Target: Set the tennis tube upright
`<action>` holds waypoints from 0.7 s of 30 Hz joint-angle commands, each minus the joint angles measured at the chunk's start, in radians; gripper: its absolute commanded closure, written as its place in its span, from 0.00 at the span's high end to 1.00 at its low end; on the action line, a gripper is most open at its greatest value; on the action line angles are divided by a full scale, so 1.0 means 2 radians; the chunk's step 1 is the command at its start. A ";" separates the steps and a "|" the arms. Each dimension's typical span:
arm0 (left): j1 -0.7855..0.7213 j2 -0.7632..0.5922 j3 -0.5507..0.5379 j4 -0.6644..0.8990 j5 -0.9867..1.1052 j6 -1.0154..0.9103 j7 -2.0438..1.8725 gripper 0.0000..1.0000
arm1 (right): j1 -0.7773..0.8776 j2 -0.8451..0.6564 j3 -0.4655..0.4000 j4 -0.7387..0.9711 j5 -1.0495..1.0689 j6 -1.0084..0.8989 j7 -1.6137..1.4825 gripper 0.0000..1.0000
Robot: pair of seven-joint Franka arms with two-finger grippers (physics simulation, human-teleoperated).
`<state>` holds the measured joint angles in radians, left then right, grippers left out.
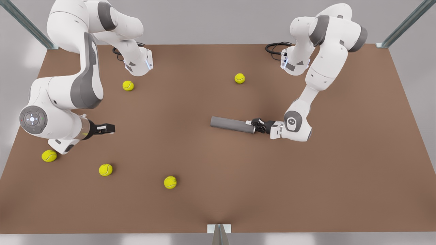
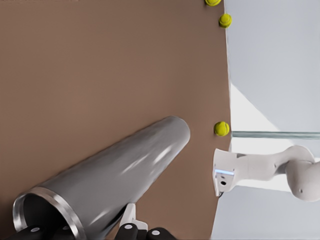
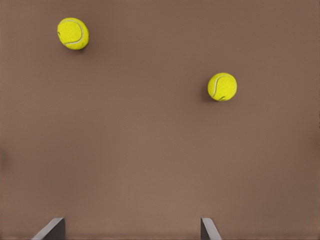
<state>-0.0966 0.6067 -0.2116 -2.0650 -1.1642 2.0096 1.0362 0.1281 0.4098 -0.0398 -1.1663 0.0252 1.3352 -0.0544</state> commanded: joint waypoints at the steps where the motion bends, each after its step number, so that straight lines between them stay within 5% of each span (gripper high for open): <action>1: 0.000 -0.003 0.001 0.000 0.008 -0.003 0.000 0.31 | -0.001 -0.001 0.000 0.000 0.000 -0.008 -0.002 1.00; 21: 0.002 -0.122 0.034 0.011 0.150 -0.087 -0.152 0.21 | -0.031 0.004 -0.001 0.013 0.017 0.012 0.000 1.00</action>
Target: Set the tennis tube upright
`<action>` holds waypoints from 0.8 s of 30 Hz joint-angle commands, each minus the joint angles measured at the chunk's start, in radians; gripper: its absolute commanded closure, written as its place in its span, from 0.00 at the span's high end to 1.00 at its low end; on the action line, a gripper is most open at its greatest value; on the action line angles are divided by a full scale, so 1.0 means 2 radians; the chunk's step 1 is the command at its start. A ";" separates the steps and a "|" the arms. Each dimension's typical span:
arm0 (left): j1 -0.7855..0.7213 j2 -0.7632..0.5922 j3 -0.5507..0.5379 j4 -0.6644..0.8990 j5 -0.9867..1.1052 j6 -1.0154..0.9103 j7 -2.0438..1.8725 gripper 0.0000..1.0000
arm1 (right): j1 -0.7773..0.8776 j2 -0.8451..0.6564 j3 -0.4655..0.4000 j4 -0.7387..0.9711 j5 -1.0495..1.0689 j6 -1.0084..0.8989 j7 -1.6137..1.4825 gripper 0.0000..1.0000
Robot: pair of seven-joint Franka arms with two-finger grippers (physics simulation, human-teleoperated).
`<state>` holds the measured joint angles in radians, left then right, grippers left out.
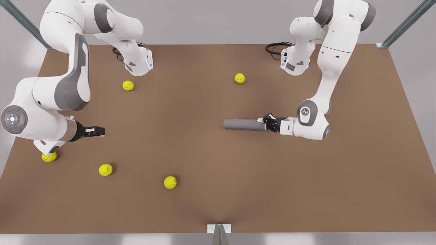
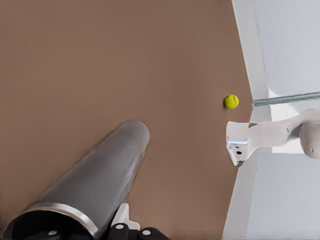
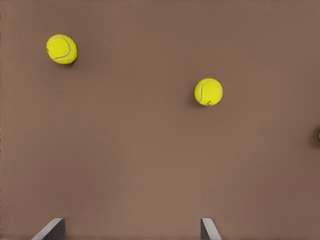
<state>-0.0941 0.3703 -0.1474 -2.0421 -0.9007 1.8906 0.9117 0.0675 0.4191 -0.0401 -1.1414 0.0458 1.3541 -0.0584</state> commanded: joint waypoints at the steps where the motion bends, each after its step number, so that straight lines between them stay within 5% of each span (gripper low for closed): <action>1: 0.000 -0.006 0.005 0.009 0.019 -0.045 -0.098 0.21 | 0.001 -0.001 -0.001 0.000 0.007 0.001 0.002 1.00; 10: 0.003 -0.042 0.018 0.035 0.068 -0.070 -0.167 0.21 | 0.003 0.000 0.000 -0.004 0.007 -0.001 0.002 1.00; 24: 0.008 -0.107 0.041 0.111 0.283 -0.077 -0.318 0.21 | -0.003 0.000 0.000 -0.005 0.012 -0.003 0.001 1.00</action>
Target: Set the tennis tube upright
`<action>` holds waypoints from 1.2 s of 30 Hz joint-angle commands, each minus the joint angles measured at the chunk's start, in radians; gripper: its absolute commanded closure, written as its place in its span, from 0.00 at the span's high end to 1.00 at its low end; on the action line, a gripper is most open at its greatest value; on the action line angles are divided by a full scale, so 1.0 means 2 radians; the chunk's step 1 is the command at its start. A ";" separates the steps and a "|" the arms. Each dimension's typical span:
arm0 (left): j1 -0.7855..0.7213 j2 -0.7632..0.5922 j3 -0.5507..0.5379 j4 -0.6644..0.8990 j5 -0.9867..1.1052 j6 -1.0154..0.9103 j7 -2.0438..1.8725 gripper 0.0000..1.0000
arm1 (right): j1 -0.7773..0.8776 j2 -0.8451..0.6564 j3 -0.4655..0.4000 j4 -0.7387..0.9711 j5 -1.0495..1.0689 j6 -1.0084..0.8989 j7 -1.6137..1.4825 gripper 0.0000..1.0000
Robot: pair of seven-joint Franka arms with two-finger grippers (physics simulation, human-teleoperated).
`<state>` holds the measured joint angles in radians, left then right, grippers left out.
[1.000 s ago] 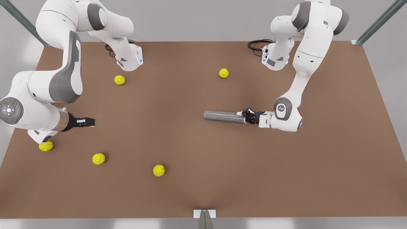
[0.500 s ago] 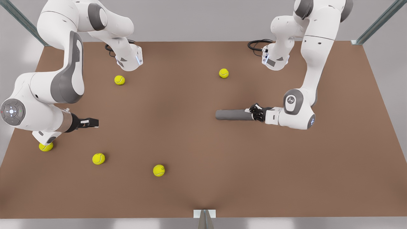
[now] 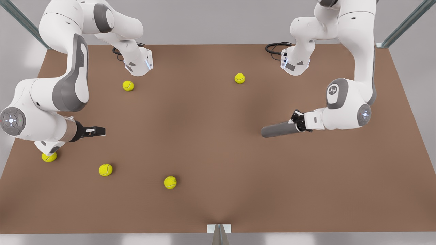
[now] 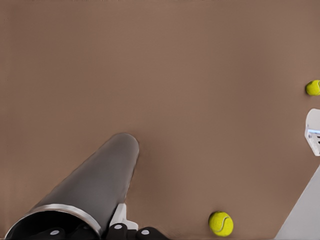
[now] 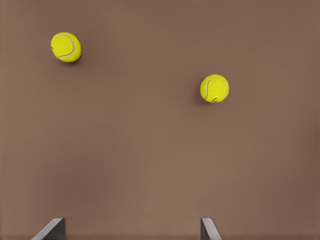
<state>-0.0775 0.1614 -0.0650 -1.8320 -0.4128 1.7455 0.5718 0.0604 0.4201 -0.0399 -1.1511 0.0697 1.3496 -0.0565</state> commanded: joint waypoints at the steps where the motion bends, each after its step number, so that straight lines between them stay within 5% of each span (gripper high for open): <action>1: 0.000 -0.002 0.001 0.013 0.064 -0.004 -0.149 0.21 | 0.000 -0.001 0.000 0.000 0.000 -0.001 0.000 1.00; 15: 0.009 0.022 0.028 0.041 0.197 0.058 -0.176 0.21 | -0.002 0.000 0.000 0.000 0.000 0.000 0.000 1.00; 27: 0.010 0.062 0.028 0.041 0.206 0.088 -0.188 0.21 | -0.002 0.000 0.000 0.000 0.002 0.001 0.000 1.00; 28: 0.010 0.062 0.028 0.040 0.206 0.088 -0.187 0.30 | -0.001 0.000 0.000 0.000 0.002 0.001 0.000 1.00; 29: 0.010 0.062 0.028 0.040 0.206 0.088 -0.187 0.81 | -0.001 0.000 0.000 0.000 0.002 0.001 0.000 1.00; 30: 0.010 0.062 0.028 0.040 0.206 0.088 -0.188 1.00 | 0.000 0.000 0.000 0.000 0.002 0.001 0.000 1.00; 36: 0.010 0.062 0.028 0.040 0.206 0.087 -0.187 1.00 | 0.000 -0.001 0.000 0.000 0.003 0.001 0.001 1.00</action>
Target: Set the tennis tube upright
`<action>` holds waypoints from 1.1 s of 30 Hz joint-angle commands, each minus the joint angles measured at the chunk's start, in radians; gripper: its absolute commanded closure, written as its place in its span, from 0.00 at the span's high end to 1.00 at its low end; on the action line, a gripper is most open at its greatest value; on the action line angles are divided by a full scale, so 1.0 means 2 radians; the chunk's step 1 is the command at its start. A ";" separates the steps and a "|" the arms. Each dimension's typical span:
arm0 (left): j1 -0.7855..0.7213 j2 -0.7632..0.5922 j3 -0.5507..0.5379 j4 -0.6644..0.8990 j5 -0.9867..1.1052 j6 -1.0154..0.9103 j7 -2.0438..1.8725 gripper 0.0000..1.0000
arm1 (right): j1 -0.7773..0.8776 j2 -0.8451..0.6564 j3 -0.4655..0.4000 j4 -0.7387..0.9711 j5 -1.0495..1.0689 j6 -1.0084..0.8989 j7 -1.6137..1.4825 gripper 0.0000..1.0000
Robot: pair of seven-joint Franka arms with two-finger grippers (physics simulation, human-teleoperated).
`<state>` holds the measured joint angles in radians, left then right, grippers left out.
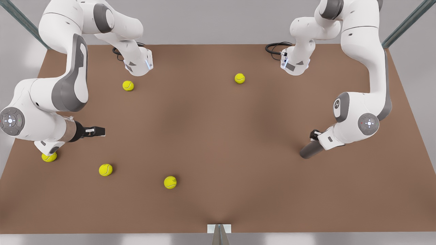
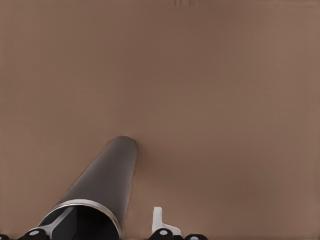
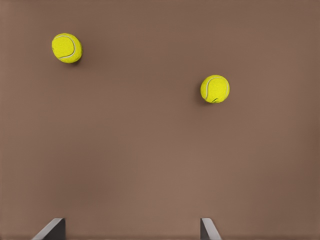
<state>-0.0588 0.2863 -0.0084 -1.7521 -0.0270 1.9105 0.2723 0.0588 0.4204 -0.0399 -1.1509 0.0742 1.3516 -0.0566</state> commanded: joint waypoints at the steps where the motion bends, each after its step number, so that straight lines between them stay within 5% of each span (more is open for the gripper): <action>1: 0.000 -0.001 0.000 0.000 0.013 0.004 -0.037 1.00 | 0.001 -0.001 0.000 0.000 0.000 0.000 0.001 1.00; 18: 0.001 -0.028 0.001 0.012 0.013 -0.003 -0.038 1.00 | -0.002 -0.001 -0.001 0.000 0.009 0.002 0.001 1.00; 24: 0.011 -0.035 0.007 0.160 -0.006 -0.190 -0.132 1.00 | -0.002 -0.001 -0.001 0.000 0.009 0.003 0.001 1.00; 33: 0.003 -0.095 0.007 0.121 0.031 -0.190 -0.132 1.00 | -0.002 -0.002 -0.001 0.001 0.010 0.002 0.003 1.00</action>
<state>-0.0577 0.0980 0.0063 -1.5082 0.0258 1.5773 0.1177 0.0550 0.4191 -0.0411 -1.1499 0.0931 1.3568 -0.0544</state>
